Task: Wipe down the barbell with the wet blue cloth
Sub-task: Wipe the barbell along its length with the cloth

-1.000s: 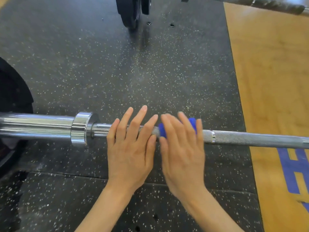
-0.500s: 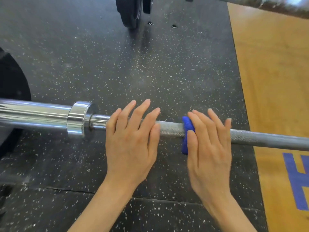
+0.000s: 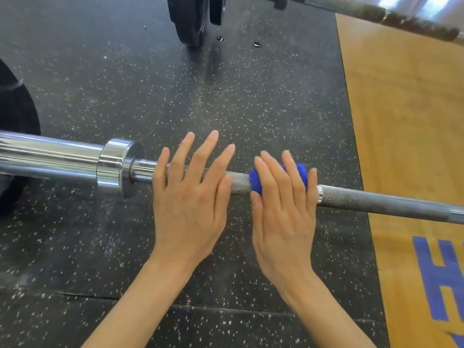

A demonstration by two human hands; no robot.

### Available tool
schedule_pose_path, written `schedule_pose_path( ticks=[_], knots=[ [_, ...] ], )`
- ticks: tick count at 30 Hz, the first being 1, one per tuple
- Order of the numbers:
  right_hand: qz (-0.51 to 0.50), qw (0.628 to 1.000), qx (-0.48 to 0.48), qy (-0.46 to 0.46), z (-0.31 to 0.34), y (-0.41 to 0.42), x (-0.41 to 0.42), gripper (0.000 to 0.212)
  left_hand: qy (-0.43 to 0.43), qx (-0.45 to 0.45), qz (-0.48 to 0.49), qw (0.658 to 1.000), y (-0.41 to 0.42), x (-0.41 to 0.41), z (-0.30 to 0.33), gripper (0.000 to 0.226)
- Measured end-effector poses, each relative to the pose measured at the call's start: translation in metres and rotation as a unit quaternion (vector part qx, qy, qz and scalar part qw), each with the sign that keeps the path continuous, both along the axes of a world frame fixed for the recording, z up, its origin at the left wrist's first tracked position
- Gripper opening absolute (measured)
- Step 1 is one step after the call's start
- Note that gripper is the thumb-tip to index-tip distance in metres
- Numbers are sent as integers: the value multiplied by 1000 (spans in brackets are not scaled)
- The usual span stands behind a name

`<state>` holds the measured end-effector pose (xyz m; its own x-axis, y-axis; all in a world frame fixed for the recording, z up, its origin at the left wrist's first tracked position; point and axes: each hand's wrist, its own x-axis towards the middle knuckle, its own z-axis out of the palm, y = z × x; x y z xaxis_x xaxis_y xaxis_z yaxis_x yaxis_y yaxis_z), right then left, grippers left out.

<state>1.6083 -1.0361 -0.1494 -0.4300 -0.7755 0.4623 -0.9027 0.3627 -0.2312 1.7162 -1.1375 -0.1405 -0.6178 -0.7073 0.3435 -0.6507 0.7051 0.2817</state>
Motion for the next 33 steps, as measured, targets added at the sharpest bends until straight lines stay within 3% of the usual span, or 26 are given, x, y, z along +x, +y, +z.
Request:
schedule_pose_path(
  ticks=[3,6,11,15,20,25,29,33],
  knots=[
    [1,999,17,29,-5,20,-22,45,-4,-2,1,1000,-3,-2,0,50],
    [-34,999,-16,2,-7,9,-11,44,3,-8,7,1000,-5,-8,-1,48],
    [44,998,-3,35,-9,-12,-8,44,5,-8,8,1000,-17,-13,0,46],
    [-36,999,-21,7,-10,-3,-20,45,7,8,5,1000,-24,-21,3,45],
    [14,1000,-11,15,-7,-28,-18,45,9,15,-8,1000,-37,-28,6,47],
    [-47,998,-44,-19,-11,-23,-22,47,30,-24,-48,998,-40,-16,-5,53],
    [54,997,-16,53,-18,-41,-17,57,31,-45,-26,998,-44,-20,-12,51],
    [-10,997,-17,69,-24,-14,-47,60,29,-40,-24,998,-47,-22,-10,51]
  ],
)
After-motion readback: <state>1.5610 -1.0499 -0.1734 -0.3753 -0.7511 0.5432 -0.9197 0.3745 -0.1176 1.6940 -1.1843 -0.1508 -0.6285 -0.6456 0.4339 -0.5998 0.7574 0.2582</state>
